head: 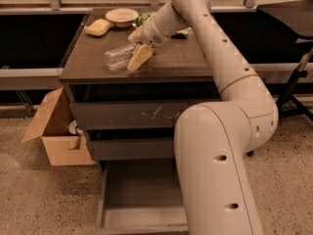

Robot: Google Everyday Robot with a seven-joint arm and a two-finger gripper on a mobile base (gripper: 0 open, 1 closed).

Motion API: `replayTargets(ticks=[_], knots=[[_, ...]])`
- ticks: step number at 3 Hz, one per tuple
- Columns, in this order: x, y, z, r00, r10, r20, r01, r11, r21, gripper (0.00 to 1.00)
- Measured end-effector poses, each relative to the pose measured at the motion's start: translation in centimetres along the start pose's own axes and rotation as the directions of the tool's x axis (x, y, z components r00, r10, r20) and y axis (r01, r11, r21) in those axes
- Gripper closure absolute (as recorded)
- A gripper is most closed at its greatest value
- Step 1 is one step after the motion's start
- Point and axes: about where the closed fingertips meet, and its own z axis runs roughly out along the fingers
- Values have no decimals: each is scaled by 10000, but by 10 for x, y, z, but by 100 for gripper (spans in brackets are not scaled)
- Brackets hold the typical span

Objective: Place water bottle into bottom drawer

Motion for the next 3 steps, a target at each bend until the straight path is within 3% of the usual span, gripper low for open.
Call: replayTargets(ticks=[2, 3], knots=[[4, 9, 11, 9979, 634, 162, -625, 9968, -495, 74], [0, 8, 7, 9979, 630, 163, -621, 9968, -495, 97]])
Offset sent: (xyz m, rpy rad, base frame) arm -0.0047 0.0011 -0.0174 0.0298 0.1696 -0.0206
